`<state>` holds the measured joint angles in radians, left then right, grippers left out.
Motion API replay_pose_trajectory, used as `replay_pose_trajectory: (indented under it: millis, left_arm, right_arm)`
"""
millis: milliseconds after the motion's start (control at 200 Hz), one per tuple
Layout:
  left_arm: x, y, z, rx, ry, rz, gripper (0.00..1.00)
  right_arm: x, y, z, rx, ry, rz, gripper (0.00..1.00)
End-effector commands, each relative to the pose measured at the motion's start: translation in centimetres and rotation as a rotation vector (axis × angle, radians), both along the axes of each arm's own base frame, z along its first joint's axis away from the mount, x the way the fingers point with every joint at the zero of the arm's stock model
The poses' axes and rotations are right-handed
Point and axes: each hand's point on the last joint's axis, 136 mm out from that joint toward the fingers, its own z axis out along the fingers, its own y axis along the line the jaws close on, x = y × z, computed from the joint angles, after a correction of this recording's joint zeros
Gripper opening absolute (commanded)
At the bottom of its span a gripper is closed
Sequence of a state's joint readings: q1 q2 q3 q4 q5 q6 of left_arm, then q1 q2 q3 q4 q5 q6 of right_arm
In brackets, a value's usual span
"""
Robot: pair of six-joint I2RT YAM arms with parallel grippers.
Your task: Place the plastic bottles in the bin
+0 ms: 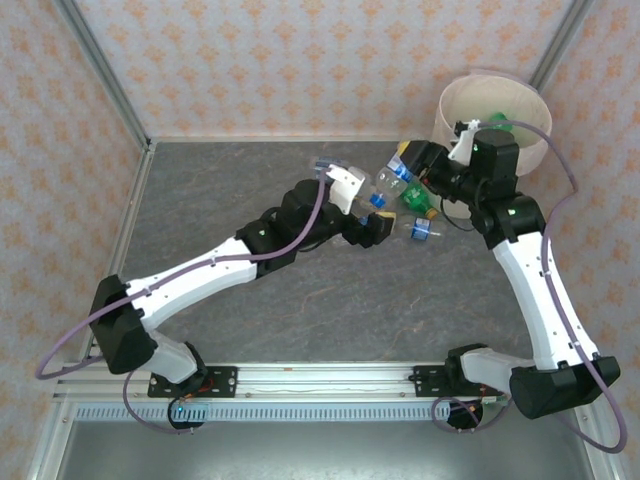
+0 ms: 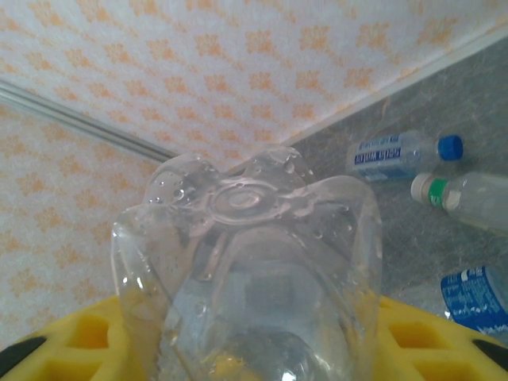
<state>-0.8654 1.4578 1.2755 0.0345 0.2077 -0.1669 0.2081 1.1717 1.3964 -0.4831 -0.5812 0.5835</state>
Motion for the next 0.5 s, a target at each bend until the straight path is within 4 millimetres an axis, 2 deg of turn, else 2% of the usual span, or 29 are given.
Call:
replay_pose_trajectory:
  millis: [0, 70, 90, 140, 285, 496]
  left_arm:
    - [-0.3, 1.9, 2.9, -0.067, -0.065, 0.069, 0.99]
    - [-0.2, 3.2, 2.9, -0.056, -0.068, 0.119, 0.99]
    - [-0.1, 3.5, 2.9, -0.052, -0.069, 0.134, 0.99]
    - [0.1, 4.5, 2.7, -0.039, -0.066, 0.178, 0.99]
    - [0.3, 7.3, 2.2, -0.018, -0.066, 0.285, 0.99]
    - [-0.4, 9.7, 1.6, 0.009, -0.064, 0.341, 0.99]
  right_arm:
    - [0.9, -2.2, 2.9, -0.012, -0.073, -0.120, 0.44]
    - [1.4, -3.9, 4.1, -0.010, -0.099, -0.186, 0.43]
    - [2.3, -4.3, 3.6, -0.012, -0.085, -0.205, 0.42]
    - [3.0, -5.6, 4.2, -0.005, -0.094, -0.260, 0.42]
    - [4.9, -11.0, 5.4, -0.015, -0.110, -0.501, 0.43]
    - [7.4, -16.7, 7.0, 0.014, -0.148, -0.755, 0.43]
